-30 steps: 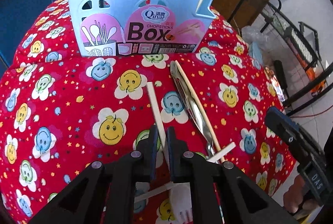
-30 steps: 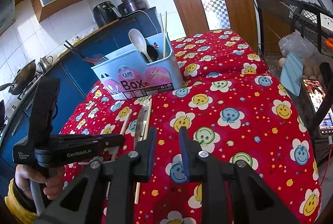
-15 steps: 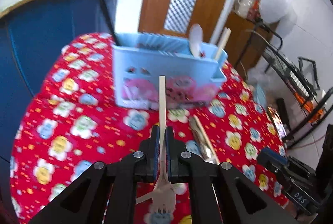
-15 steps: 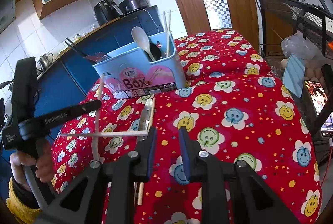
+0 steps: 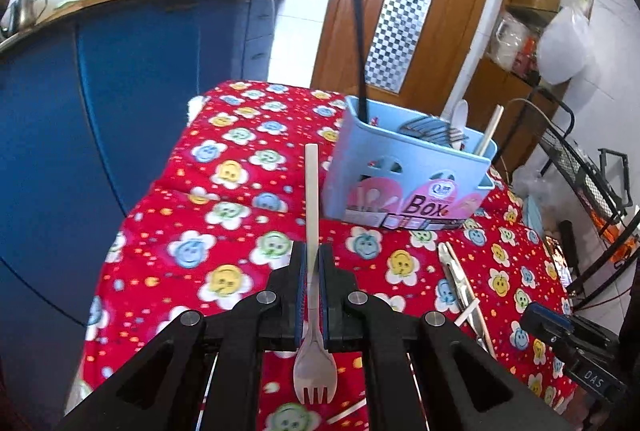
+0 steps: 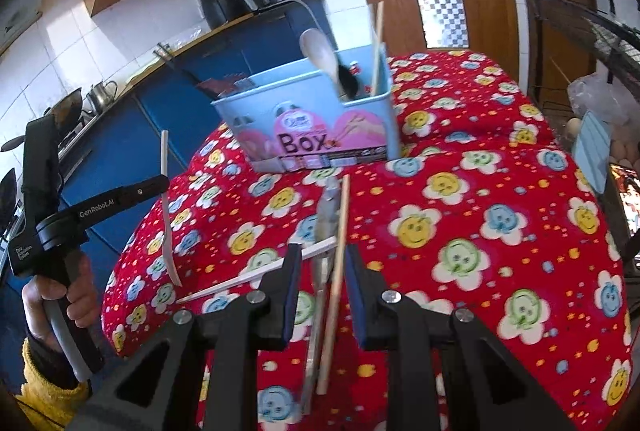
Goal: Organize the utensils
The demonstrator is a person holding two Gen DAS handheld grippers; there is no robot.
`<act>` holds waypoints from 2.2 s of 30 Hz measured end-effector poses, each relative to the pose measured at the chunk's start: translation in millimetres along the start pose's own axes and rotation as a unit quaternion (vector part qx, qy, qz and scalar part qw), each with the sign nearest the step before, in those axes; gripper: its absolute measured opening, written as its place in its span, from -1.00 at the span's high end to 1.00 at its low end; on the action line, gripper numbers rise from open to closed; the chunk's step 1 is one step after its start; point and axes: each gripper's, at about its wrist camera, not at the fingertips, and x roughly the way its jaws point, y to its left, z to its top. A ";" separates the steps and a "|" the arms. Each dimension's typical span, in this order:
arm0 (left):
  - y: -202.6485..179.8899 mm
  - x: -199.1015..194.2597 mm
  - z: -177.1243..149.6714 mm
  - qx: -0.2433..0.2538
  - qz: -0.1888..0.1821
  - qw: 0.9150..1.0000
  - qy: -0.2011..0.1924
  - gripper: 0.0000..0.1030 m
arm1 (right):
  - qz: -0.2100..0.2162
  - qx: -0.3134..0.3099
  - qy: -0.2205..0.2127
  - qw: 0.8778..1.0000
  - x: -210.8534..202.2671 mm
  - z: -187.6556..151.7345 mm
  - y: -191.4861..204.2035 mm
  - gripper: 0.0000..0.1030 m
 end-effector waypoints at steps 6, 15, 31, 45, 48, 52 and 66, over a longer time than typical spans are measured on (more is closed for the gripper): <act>15.0 -19.3 -2.3 0.004 0.001 1.000 -0.022 0.89 | 0.013 0.002 0.030 0.999 11.1 -0.4 26.7 0.53; 36.8 -33.6 -10.9 -0.005 -0.019 0.999 -0.040 0.89 | -0.014 0.056 0.085 0.995 42.3 -3.5 46.5 0.34; 56.5 -37.0 -12.8 -0.020 -0.041 0.998 -0.051 0.89 | -0.084 0.120 0.101 0.984 86.2 12.5 48.3 0.14; 45.8 -40.3 -8.8 -0.010 -0.052 0.997 -0.055 0.89 | -0.095 0.028 0.144 0.985 112.2 30.7 58.1 0.75; 41.8 -43.0 -7.8 -0.006 -0.054 0.997 -0.057 0.89 | -0.072 0.027 0.151 0.986 112.4 32.3 53.4 0.81; 36.6 -45.0 -5.8 -0.004 -0.063 0.996 -0.058 0.89 | -0.062 0.000 0.164 0.984 110.4 30.3 54.6 0.81; 13.1 -54.2 -2.0 0.011 -0.062 0.995 -0.075 0.89 | -0.069 -0.053 0.155 0.984 103.8 24.5 62.5 0.84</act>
